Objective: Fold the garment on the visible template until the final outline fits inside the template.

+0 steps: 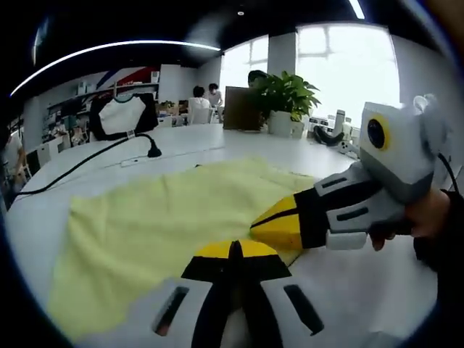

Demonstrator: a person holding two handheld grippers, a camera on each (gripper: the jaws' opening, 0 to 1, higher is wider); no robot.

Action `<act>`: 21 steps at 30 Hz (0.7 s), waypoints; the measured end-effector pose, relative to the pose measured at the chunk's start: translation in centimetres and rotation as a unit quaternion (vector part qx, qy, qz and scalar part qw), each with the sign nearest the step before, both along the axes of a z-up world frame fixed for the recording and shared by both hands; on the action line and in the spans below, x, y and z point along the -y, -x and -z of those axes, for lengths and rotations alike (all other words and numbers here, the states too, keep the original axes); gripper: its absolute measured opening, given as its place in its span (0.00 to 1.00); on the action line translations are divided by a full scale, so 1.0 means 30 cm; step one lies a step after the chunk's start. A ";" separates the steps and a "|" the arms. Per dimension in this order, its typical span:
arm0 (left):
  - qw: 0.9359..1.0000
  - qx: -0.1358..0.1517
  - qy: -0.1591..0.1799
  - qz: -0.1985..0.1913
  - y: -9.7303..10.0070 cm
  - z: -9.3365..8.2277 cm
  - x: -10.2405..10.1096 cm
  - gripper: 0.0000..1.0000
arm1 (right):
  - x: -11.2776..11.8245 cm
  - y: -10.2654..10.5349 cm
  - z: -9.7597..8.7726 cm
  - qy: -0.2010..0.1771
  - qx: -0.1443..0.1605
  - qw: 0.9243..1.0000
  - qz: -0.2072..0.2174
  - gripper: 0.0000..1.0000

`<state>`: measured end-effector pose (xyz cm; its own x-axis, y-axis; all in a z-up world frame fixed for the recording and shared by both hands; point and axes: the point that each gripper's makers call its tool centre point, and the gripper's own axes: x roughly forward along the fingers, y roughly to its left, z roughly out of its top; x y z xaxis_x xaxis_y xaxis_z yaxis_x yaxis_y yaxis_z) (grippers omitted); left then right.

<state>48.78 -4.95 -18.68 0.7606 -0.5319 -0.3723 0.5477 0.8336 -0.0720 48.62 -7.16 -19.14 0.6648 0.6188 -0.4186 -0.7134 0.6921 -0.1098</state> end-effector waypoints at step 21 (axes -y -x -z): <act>0.999 0.018 -0.016 -0.044 0.000 0.004 -0.298 0.00 | 0.257 -0.038 0.005 -0.012 -0.009 0.998 0.064 0.00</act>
